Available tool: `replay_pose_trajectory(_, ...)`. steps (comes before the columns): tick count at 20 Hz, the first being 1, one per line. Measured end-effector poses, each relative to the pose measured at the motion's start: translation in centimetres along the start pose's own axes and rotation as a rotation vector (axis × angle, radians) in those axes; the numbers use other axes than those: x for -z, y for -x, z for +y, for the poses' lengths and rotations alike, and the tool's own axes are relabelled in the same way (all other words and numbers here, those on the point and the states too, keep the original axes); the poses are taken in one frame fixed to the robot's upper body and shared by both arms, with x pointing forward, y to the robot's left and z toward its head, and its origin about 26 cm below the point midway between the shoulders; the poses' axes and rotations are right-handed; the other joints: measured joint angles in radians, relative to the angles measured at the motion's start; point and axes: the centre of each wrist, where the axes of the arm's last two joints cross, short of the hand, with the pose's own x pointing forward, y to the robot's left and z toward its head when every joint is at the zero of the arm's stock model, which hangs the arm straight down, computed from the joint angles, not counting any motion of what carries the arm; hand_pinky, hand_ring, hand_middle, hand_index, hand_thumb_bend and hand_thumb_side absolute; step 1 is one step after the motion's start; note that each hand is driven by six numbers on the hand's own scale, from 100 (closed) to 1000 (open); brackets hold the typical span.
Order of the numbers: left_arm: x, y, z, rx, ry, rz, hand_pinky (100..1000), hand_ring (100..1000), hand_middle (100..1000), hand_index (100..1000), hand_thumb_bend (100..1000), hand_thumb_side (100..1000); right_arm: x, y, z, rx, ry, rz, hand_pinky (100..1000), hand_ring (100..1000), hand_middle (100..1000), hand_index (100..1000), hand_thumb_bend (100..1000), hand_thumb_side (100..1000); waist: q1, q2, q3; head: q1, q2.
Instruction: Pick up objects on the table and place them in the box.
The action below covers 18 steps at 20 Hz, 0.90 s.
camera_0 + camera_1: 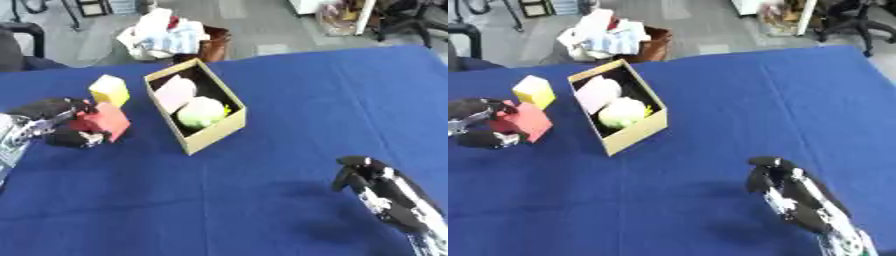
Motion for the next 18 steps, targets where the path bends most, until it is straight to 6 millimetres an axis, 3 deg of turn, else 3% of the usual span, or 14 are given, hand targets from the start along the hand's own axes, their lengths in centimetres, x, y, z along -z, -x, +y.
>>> replay_pose_trajectory(7,-0.2,0.0,0.4,-0.010,-0.020,-0.006,811,765,827,928,391,839,0.0,0.0,0.0,0.000,0.000,0.000,567,582,541,783,100,433,0.000,0.000,0.000,0.000,0.000)
replay_pose_trajectory(18,-0.2,0.6,-0.7,-0.001,0.007,0.039,806,757,815,926,383,836,0.0,0.0,0.0,0.000,0.000,0.000,567,582,541,783,100,433,0.000,0.000,0.000,0.000,0.000)
